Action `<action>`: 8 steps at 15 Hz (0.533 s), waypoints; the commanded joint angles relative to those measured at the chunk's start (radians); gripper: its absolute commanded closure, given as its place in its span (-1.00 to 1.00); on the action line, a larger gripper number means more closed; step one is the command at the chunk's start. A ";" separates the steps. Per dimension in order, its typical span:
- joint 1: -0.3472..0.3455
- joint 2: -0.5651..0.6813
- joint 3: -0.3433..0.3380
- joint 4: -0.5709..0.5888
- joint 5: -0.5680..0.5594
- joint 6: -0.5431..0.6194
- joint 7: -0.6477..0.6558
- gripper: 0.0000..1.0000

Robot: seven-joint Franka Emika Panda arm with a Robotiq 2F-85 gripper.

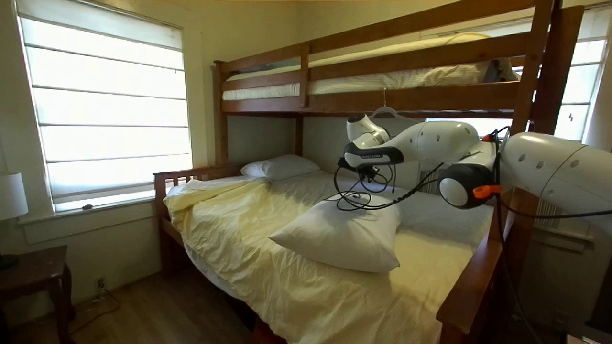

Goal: Pick up the black cable and hang it on the coat hanger

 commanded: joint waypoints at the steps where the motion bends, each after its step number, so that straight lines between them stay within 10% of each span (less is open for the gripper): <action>1: -0.001 -0.021 0.006 -0.001 -0.012 -0.028 0.025 0.90; 8: -0.006 -0.056 0.030 0.000 0.004 -0.043 0.001 0.97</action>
